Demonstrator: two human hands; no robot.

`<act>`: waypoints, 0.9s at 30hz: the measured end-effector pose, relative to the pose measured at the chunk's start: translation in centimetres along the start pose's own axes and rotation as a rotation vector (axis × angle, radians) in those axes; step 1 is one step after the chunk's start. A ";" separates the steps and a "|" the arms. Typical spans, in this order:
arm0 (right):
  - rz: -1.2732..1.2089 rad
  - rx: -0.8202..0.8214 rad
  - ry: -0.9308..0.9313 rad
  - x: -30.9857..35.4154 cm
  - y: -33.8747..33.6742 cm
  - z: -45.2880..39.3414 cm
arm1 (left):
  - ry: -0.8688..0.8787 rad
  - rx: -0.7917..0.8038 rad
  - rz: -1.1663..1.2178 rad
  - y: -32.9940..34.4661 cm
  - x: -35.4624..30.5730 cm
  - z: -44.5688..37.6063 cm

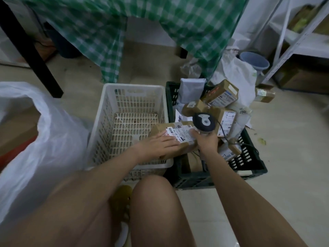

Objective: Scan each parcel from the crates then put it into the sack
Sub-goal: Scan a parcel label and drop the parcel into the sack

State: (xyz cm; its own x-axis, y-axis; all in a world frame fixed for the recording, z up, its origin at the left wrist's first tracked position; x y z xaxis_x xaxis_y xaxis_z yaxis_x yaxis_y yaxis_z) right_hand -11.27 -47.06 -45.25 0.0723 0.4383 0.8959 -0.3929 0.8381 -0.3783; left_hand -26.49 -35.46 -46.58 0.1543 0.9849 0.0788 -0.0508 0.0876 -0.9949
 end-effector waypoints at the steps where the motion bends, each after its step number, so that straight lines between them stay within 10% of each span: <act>1: 0.054 0.019 -0.002 -0.7 0.4 -0.4 | 0.044 -0.046 -0.034 0.5 -0.2 -0.3; 7: 0.144 0.031 -0.091 -3.0 1.6 -1.5 | 0.050 -0.254 0.088 3.1 1.0 0.0; 15: 0.038 0.074 -0.004 -4.8 1.5 -2.4 | -0.817 -0.272 1.109 3.8 1.8 0.3; 27: -0.083 0.078 0.024 -4.0 -1.0 -2.8 | -1.065 -0.382 1.554 2.7 2.6 1.0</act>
State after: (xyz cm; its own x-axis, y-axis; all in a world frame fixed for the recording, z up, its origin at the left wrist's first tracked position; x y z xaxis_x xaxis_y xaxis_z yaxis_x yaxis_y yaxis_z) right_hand -8.57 -48.66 -49.10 0.1292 0.3768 0.9172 -0.4548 0.8445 -0.2829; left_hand -27.26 -32.55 -48.95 -0.3913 -0.1618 -0.9059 0.6805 -0.7136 -0.1665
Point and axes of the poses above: each hand's wrist, its own z-axis away from the middle knuckle, its own y-axis out of the palm, x = y × z, the point moved 3 cm from there along -z, towards the middle knuckle, and after that the axes turned 3 degrees about -x, right-handed, at the moved point
